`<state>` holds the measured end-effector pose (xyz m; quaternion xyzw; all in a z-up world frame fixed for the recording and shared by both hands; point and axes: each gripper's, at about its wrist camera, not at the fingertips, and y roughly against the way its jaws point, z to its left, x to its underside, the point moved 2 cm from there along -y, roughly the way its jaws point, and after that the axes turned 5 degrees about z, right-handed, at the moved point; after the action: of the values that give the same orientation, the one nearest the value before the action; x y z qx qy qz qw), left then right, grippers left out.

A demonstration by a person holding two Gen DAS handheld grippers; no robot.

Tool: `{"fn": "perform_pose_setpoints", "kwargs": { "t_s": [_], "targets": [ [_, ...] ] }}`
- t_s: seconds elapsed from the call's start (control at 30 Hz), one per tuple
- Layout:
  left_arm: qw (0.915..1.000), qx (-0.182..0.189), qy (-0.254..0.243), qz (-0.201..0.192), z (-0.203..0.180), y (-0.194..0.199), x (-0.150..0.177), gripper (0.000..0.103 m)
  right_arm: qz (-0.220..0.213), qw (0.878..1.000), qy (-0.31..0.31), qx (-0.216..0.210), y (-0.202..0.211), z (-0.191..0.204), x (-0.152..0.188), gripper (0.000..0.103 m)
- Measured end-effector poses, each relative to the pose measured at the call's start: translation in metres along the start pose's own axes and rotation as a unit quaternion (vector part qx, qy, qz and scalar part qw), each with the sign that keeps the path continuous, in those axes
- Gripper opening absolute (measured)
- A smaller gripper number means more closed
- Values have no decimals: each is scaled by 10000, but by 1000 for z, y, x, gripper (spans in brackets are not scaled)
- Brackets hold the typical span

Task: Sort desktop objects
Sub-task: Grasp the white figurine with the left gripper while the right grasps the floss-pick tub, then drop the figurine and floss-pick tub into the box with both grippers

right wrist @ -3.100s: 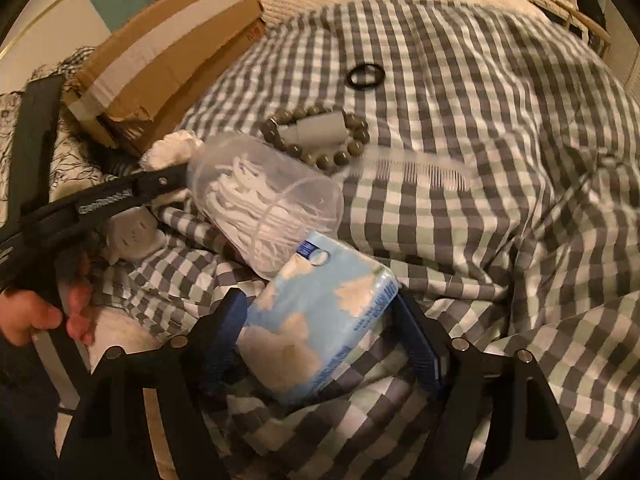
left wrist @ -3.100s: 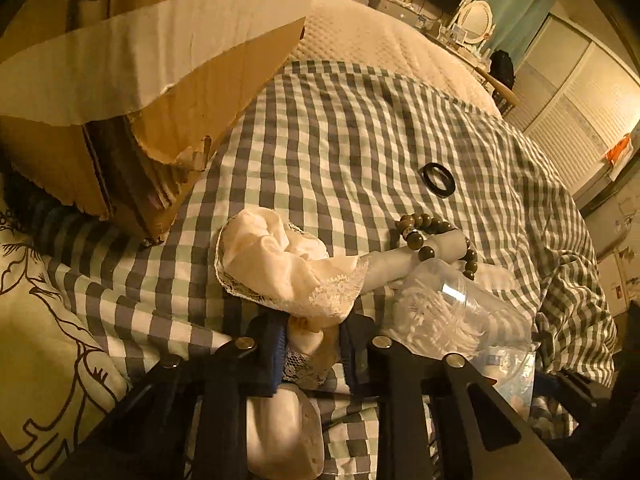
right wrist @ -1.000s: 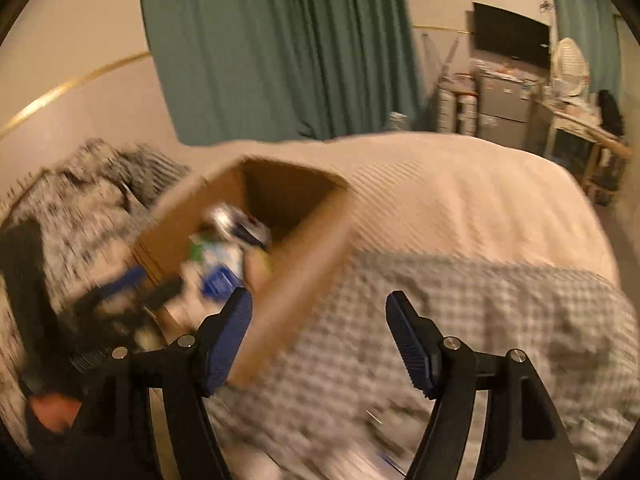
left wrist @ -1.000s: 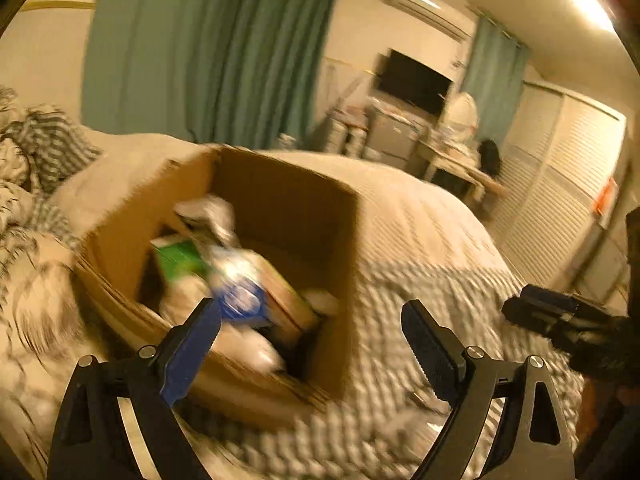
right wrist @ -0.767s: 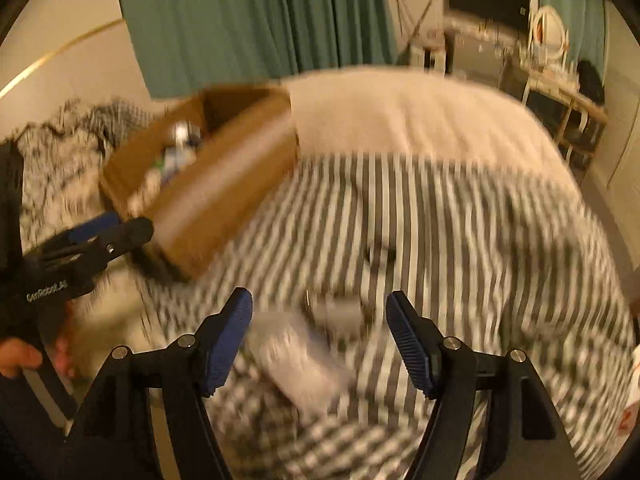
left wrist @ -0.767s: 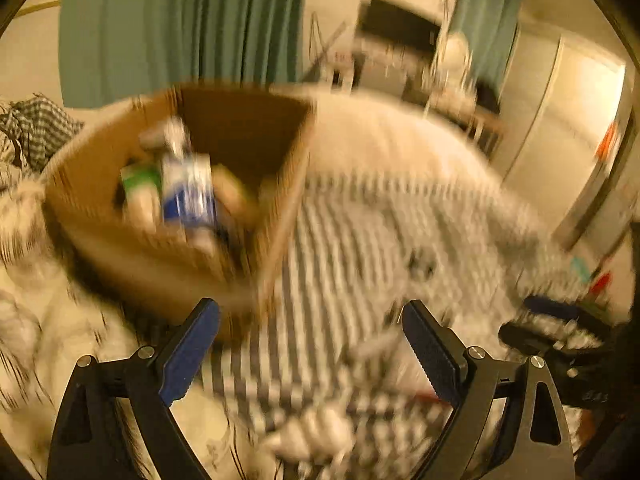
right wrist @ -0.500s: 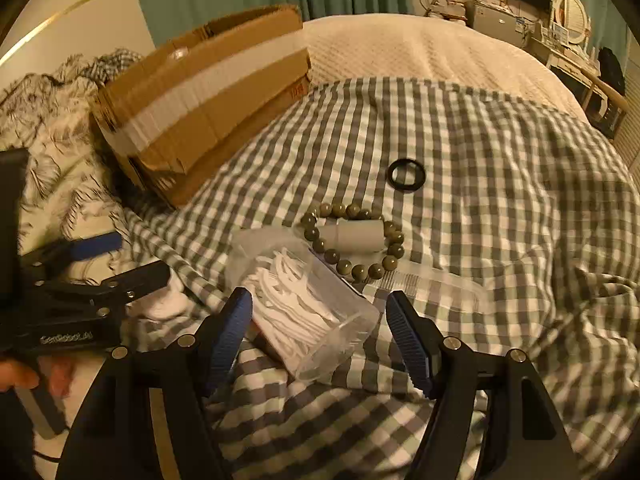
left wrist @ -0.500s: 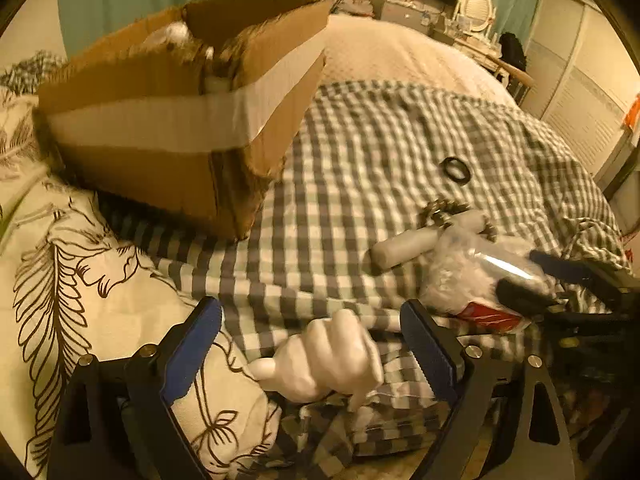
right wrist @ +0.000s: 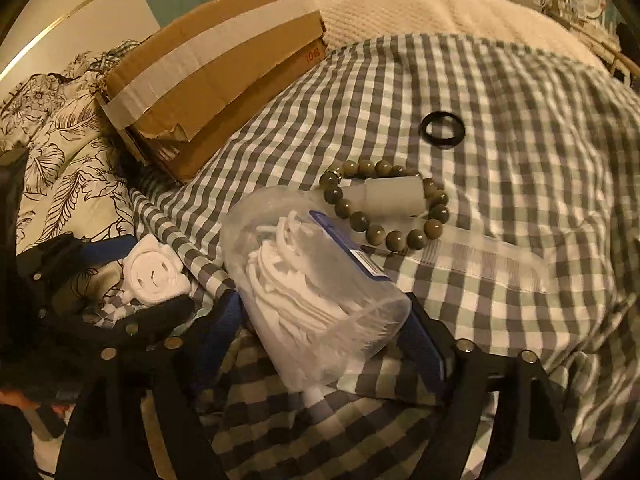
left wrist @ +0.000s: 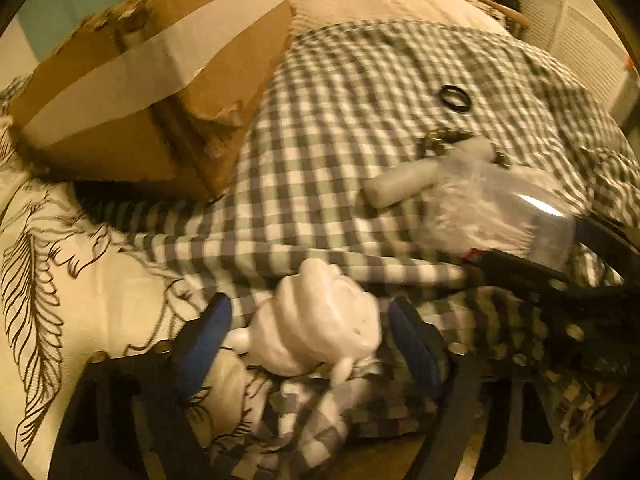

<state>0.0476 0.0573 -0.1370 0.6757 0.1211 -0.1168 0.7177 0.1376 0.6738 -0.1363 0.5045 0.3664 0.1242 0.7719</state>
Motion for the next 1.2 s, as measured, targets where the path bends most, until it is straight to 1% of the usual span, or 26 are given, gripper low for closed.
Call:
{"fn": "perform_pose_setpoints", "kwargs": {
  "t_s": [0.07, 0.13, 0.2, 0.3, 0.33, 0.37, 0.4, 0.43, 0.47, 0.5, 0.57, 0.6, 0.63, 0.67, 0.7, 0.77, 0.8, 0.87, 0.93, 1.0, 1.03, 1.13, 1.2],
  "targets": [
    [10000, 81, 56, -6, 3, 1, 1, 75, -169, 9997, -52, 183, 9, 0, 4, 72],
    [9998, 168, 75, -55, 3, 3, 3, 64, -362, 9989, -161, 239, 22, -5, 6, 69],
    [9995, 272, 128, -120, 5, 8, 6, 64, -629, 9970, -331, 304, 40, -13, 8, 69],
    [9993, 346, 58, -129, 5, 11, 4, 64, -860, 9941, -627, 218, 57, -27, 10, 68],
    [9992, 390, -16, -86, 5, 11, 3, 65, -867, 9936, -709, 172, 59, -31, 10, 68],
    [9992, 402, -72, -21, 4, 10, 4, 69, -862, 9932, -772, 145, 59, -34, 10, 68],
    [9986, 472, -192, 102, 2, 7, 3, 83, -832, 9930, -825, 136, 57, -36, 11, 68],
    [9972, 605, -374, 231, -2, 2, 2, 94, -795, 9932, -835, 132, 56, -36, 11, 68],
    [9968, 609, -446, 252, -5, 1, 2, 96, -772, 9936, -812, 145, 55, -36, 10, 68],
    [9970, 502, -514, 281, -8, -1, 2, 96, -767, 9939, -775, 148, 54, -32, 10, 67],
    [9970, 423, -560, 321, -10, -6, 1, 93, -786, 9943, -706, 110, 55, -30, 9, 67],
    [9973, 387, -542, 316, -10, -6, 2, 79, -791, 9946, -672, 97, 55, -28, 9, 66],
    [9986, 220, -419, 246, -6, -4, 1, 62, -787, 9946, -664, 92, 55, -28, 10, 66],
    [9990, 209, -327, 227, -2, -3, 0, 62, -787, 9946, -670, 82, 55, -29, 10, 66],
    [9988, 381, -244, 172, 1, 0, 1, 62, -794, 9945, -681, 70, 55, -29, 10, 66],
    [9986, 476, -231, 44, 0, 6, 2, 62, -856, 9937, -723, 56, 58, -31, 10, 66],
    [9984, 522, -221, -56, -1, 11, 2, 62, -942, 9926, -757, 68, 62, -32, 10, 65],
    [9963, 760, -152, -366, -4, 26, 1, 62, -1107, 9906, -800, 80, 69, -34, 10, 64],
    [9924, 1043, -88, -644, -8, 40, -2, 62, -1276, 9882, -848, 88, 78, -36, 9, 64],
    [9890, 1273, -67, -754, -12, 47, -10, 62, -1367, 9867, -873, 108, 85, -38, 9, 64],
    [9871, 1359, 9, -848, -12, 49, -18, 62, -1384, 9865, -867, 134, 86, -38, 10, 64],
    [9818, 1573, 75, -1061, -14, 60, -28, 62, -1419, 9861, -842, 203, 90, -36, 9, 63],
    [9782, 1653, 91, -1250, -19, 69, -37, 62, -1479, 9854, -811, 233, 96, -34, 8, 63]
  ]
}}
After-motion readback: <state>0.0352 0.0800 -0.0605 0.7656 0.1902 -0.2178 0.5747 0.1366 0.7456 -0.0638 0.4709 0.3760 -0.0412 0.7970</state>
